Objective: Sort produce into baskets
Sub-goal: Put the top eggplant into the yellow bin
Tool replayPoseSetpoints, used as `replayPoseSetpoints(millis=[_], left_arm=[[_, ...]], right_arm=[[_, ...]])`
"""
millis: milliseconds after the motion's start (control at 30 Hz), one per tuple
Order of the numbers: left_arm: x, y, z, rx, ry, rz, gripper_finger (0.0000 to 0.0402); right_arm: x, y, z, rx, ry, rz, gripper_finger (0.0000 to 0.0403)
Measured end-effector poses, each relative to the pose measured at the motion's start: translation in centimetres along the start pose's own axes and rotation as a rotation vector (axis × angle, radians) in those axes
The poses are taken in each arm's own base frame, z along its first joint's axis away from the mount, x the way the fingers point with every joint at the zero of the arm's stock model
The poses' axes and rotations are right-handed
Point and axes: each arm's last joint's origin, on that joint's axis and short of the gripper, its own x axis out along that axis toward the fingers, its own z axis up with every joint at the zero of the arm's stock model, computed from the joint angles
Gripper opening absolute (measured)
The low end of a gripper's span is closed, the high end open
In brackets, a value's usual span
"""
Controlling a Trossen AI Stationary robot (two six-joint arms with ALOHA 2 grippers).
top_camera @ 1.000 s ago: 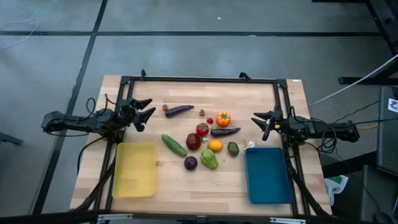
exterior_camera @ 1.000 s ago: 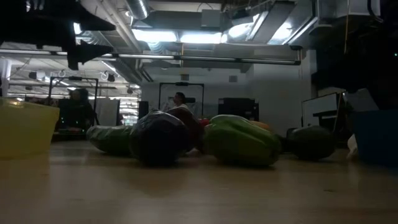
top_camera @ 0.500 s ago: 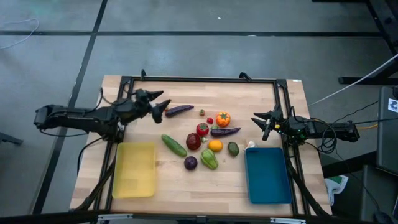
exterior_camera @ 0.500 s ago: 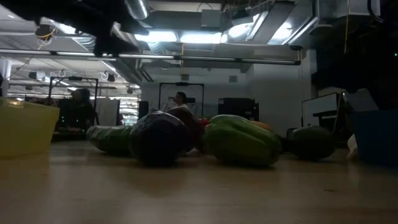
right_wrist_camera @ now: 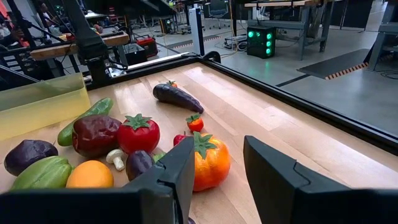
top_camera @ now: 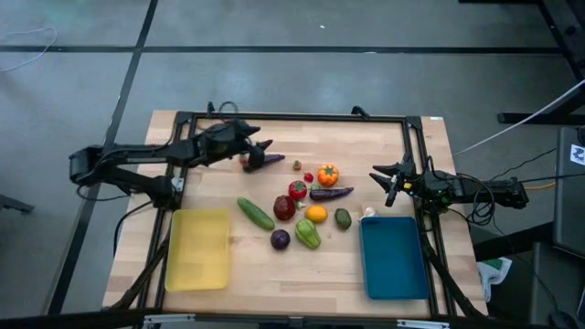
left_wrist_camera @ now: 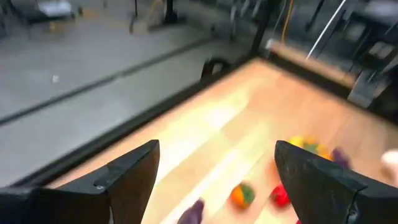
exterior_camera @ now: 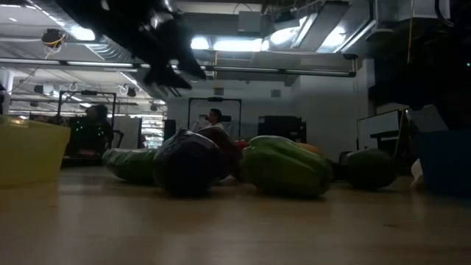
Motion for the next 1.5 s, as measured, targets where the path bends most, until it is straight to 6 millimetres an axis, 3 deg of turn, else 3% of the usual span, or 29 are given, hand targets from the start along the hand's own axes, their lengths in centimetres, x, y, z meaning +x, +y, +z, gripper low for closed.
replayPoseSetpoints(millis=[200,400,667,1167,1300,1500], left_arm=[[3.8,1.0,-1.6,0.055,0.215,0.000,0.0315],[6.2,1.6,-3.3,0.122,0.392,-0.011,0.0315],[7.5,2.0,-5.7,0.164,0.546,-0.003,0.0315],[8.6,2.8,-8.3,0.220,0.699,0.029,0.0314],[8.6,2.8,-8.4,0.224,0.706,0.028,0.0285],[8.6,2.8,-8.3,0.223,0.706,0.028,0.0204]], right_arm=[[0.0,0.0,0.0,0.000,0.000,0.000,0.0136],[0.0,0.0,0.0,0.000,0.000,0.000,0.0136],[0.0,0.0,0.0,0.000,0.000,0.000,0.0136],[0.0,0.0,0.0,0.000,0.000,0.000,0.0136],[0.0,0.0,0.0,0.000,0.000,0.000,0.0136],[0.0,0.0,0.0,0.000,0.000,0.000,0.0136]])
